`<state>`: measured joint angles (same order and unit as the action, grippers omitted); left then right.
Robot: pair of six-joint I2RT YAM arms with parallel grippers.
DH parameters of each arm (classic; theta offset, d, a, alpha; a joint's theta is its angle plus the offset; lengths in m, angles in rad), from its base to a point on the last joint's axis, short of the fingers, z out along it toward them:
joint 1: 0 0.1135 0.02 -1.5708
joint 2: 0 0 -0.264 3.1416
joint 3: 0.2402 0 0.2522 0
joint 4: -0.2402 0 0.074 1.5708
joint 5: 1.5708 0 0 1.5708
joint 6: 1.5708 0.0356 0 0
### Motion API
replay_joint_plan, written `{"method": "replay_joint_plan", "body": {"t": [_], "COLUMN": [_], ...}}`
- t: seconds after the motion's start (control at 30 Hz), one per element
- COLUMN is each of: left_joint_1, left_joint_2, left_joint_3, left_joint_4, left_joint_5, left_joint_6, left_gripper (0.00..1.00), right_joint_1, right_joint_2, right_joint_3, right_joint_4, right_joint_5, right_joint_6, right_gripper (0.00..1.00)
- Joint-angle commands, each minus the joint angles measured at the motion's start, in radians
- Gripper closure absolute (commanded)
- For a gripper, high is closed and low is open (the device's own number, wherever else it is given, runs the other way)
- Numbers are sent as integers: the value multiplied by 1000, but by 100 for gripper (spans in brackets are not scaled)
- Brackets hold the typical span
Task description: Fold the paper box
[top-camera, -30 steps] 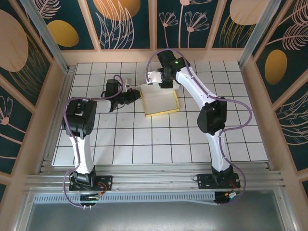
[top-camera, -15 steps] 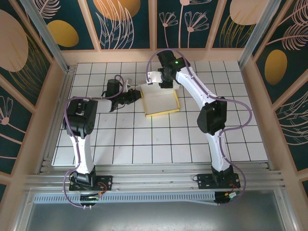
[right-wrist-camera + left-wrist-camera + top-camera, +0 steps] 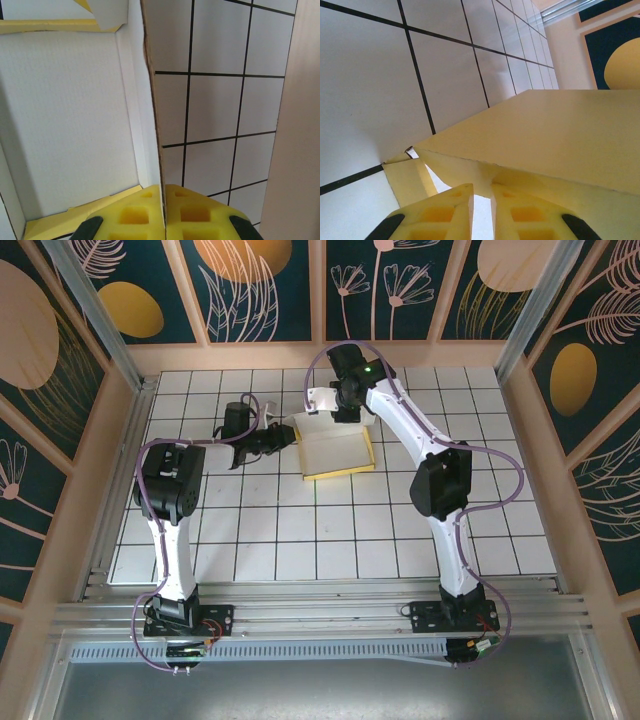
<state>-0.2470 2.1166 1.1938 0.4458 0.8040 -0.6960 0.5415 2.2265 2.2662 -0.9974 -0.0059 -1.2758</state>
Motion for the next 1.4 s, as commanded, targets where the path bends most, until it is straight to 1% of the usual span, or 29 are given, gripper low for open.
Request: {"method": "replay_joint_plan", "body": {"t": [0.0,0.17,0.27,0.43,0.53,0.63,0.67,0.77,0.83,0.93,1.0,1.1,1.17,1.2,1.33,1.37], "left_joint_1": [-49,-49,-49,-49,-49,-48,-49,-49,-47,-32,-18,0,2,3,3,2], "left_joint_2": [30,10,0,-43,-135,-253,-288,-394,-470,-501,-483,-412,-335,-298,-168,-144], "left_joint_3": [-36,-73,-83,-111,-172,-257,-279,-335,-370,-352,-311,-228,-133,-96,13,27], "left_joint_4": [-32,-25,-39,-19,-16,-31,-30,-47,-42,-84,-119,-170,-187,-191,-171,-177], "left_joint_5": [69,63,42,16,-58,-167,-200,-315,-411,-506,-535,-536,-487,-457,-265,-240], "left_joint_6": [26,28,40,56,106,171,183,206,188,144,95,55,63,62,40,35], "left_gripper": [83,83,83,83,79,70,69,72,81,92,94,93,93,93,92,92], "right_joint_1": [25,26,28,32,31,25,24,24,26,29,29,26,25,24,23,23], "right_joint_2": [-15,-47,-85,-184,-218,-223,-224,-227,-230,-251,-271,-280,-270,-261,-231,-226], "right_joint_3": [-29,-86,-152,-341,-401,-385,-381,-382,-388,-434,-470,-482,-460,-437,-378,-371], "right_joint_4": [63,90,132,261,320,327,330,338,343,372,401,410,388,371,324,320], "right_joint_5": [-50,-29,-25,-7,17,31,33,42,42,45,47,43,37,30,26,25], "right_joint_6": [42,43,35,-18,-40,-36,-39,-50,-51,-63,-75,-98,-102,-99,-86,-86], "right_gripper": [100,100,100,100,100,100,100,100,100,100,100,100,100,100,100,100]}}
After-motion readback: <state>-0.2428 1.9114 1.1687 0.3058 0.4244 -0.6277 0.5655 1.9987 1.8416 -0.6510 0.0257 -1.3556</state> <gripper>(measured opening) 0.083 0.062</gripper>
